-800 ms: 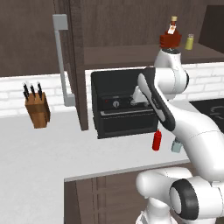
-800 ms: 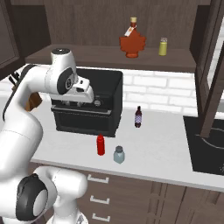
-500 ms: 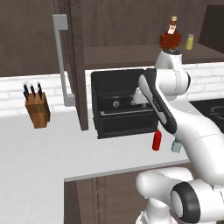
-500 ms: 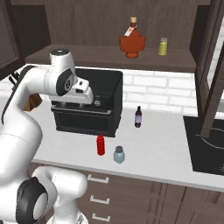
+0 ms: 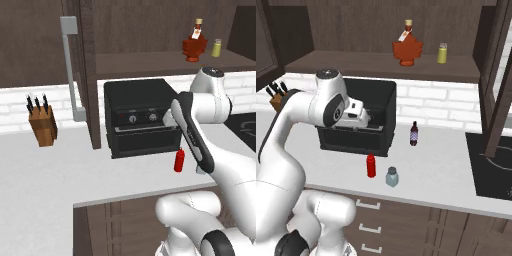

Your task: Put the shaker and condiment bottle from the counter next to their counterparts in the cabinet.

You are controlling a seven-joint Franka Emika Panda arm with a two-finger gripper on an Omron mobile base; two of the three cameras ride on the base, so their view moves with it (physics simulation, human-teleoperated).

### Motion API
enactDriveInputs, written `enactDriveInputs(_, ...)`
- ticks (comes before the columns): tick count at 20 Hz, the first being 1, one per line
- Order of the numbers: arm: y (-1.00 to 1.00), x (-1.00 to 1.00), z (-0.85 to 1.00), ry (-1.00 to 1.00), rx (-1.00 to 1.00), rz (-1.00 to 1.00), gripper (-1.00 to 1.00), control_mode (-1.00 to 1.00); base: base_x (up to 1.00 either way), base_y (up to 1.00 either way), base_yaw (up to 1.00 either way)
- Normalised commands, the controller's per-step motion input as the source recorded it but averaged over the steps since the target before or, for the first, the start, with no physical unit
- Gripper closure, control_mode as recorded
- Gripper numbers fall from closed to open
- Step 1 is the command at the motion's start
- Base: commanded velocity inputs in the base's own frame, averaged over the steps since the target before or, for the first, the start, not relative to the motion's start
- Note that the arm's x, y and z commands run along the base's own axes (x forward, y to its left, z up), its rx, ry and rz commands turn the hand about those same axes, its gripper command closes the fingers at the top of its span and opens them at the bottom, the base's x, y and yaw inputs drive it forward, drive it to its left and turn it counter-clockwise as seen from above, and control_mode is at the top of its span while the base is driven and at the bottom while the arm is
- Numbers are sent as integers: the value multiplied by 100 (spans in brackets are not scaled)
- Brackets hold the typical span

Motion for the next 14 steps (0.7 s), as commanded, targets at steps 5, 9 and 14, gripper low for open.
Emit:
enactDriveInputs(5,-66,0,-41,-1,1,15,-100,-100,0,0,0)
enactDriveInputs(9,-64,0,-37,0,4,13,-100,-100,0,0,0)
enactDriveInputs(14,-68,0,-38,0,8,9,-100,-100,0,0,0)
